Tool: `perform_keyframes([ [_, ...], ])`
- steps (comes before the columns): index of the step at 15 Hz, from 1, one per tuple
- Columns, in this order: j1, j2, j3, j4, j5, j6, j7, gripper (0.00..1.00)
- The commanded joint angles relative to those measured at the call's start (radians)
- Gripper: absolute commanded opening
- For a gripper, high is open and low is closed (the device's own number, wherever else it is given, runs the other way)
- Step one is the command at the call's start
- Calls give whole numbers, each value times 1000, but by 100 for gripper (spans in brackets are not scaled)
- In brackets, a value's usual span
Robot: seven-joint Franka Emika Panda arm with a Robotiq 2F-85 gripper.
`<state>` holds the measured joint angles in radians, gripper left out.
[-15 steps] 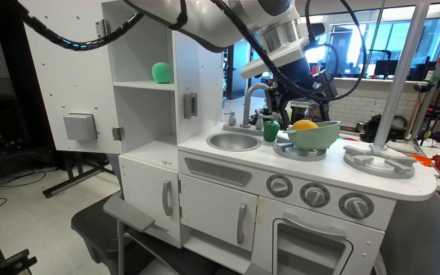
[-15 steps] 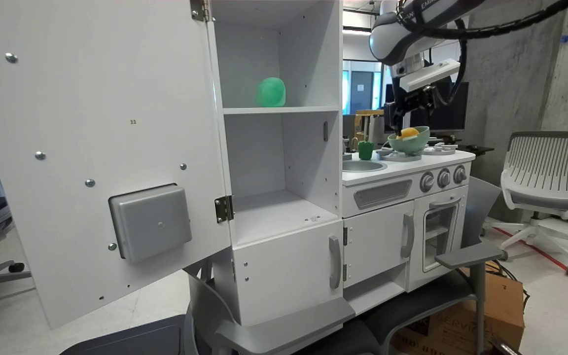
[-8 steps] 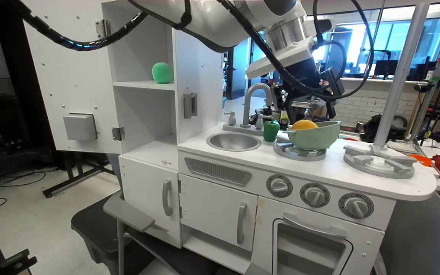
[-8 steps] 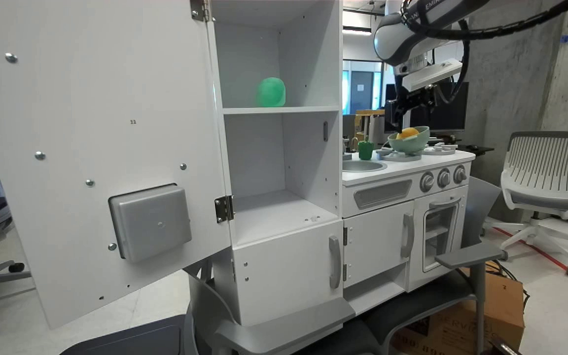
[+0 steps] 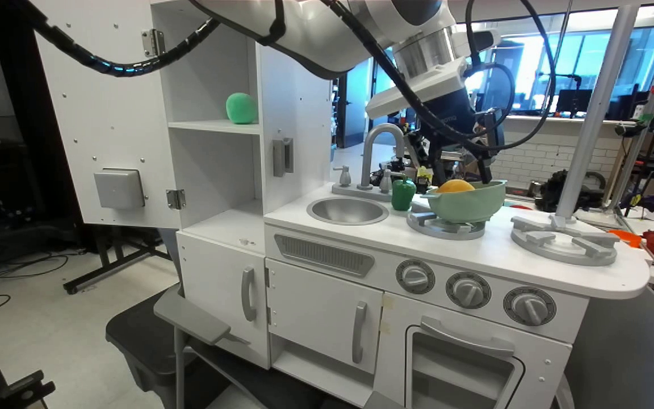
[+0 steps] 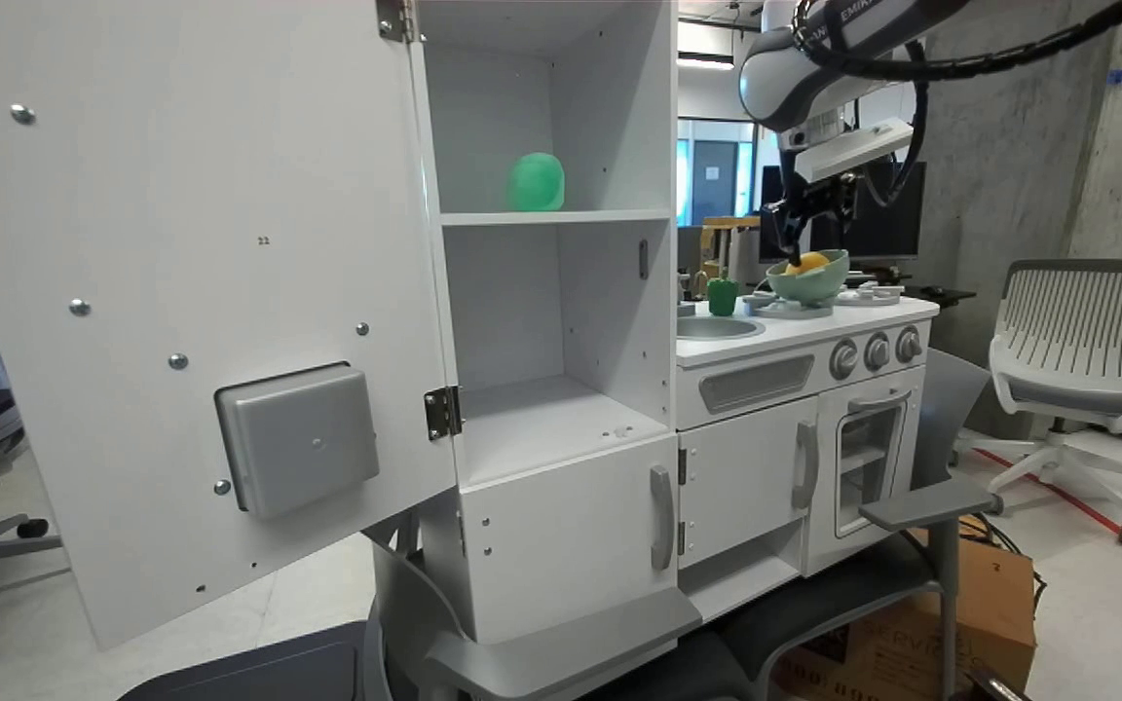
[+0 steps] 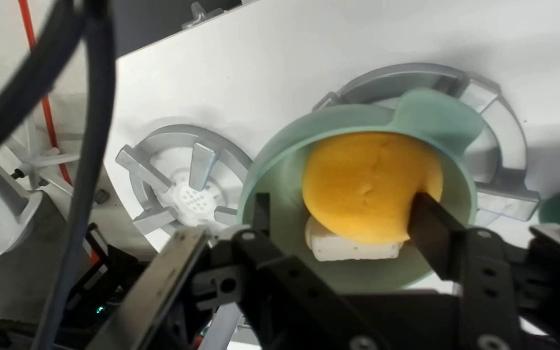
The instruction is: Put the green and orange sponges inside the top part of the fridge then close it
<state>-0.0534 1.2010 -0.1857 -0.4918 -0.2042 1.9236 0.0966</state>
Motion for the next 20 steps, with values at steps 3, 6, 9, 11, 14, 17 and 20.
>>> perform_keyframes([
  [3,-9,16,10,26,12,13,-10,27],
  [6,-6,15,4,22,7,-2,-4,5],
  [9,-5,10,2,18,8,-23,6,1],
  [11,-7,-2,8,16,14,-46,-1,1],
  [14,-12,-31,21,20,28,-76,-19,3],
  [17,-20,-11,31,136,42,-158,-23,3],
  [20,-10,-104,38,55,48,-144,-35,3],
])
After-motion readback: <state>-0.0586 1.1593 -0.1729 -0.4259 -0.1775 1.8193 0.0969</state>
